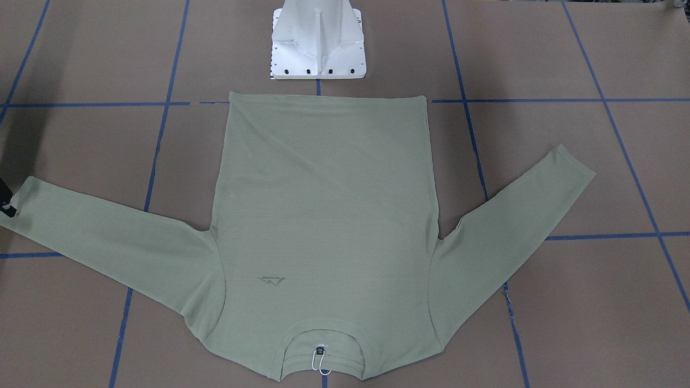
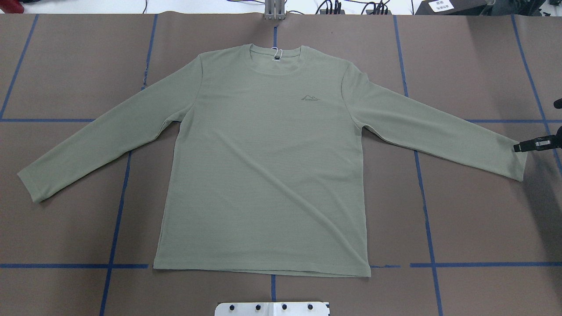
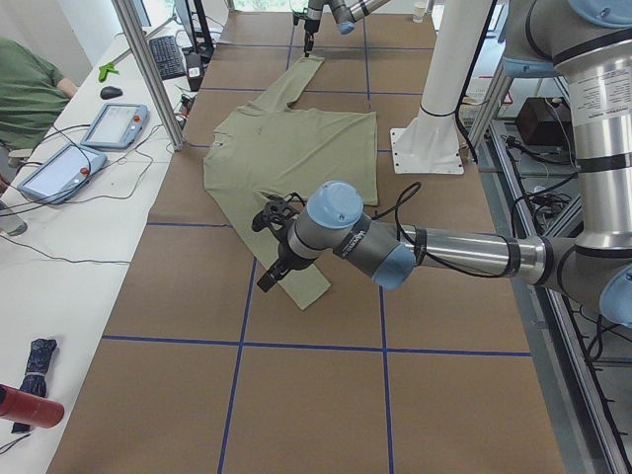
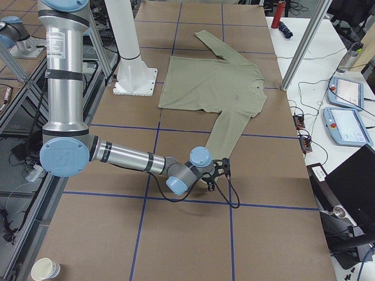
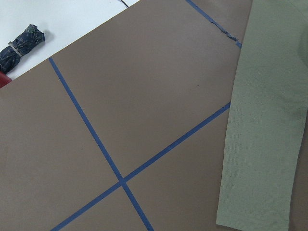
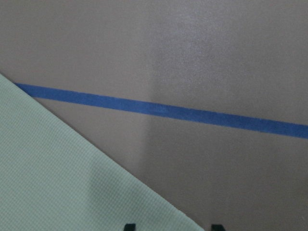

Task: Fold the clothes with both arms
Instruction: 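Lower the right gripper to the cuff of the sleeve nearest it and grasp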

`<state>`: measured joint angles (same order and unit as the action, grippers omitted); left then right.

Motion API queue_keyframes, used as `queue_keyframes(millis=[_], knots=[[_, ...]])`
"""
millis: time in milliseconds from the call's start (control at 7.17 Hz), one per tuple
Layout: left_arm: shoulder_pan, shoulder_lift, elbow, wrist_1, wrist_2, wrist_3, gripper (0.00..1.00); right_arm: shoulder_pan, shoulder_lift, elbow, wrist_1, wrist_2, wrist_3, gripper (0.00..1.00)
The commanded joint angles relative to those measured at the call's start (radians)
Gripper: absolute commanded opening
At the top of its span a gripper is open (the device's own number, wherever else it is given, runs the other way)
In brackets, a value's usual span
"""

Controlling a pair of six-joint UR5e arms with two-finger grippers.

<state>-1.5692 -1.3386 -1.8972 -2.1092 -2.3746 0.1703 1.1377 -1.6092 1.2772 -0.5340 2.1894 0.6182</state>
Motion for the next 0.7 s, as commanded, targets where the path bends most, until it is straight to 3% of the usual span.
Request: queue_keyframes(millis=[0,139,279,418,558], knots=[[0.0,-0.002,0.0,0.0,0.0,0.0,1.0,-0.001,0.0,-0.004,0.0,0.0,0.0,0.58],[0.0,-0.002,0.0,0.0,0.0,0.0,1.0,-0.001,0.0,-0.004,-0.001,0.0,0.0,0.43],[0.0,-0.004,0.0,0.0,0.0,0.0,1.0,-0.003,0.0,-0.004,0.0,0.0,0.0,0.36],[0.0,-0.004,0.0,0.0,0.0,0.0,1.0,-0.001,0.0,-0.002,0.0,0.001,0.0,0.36],[0.0,-0.004,0.0,0.0,0.0,0.0,1.0,-0.001,0.002,0.008,-0.001,0.001,0.003,0.16]])
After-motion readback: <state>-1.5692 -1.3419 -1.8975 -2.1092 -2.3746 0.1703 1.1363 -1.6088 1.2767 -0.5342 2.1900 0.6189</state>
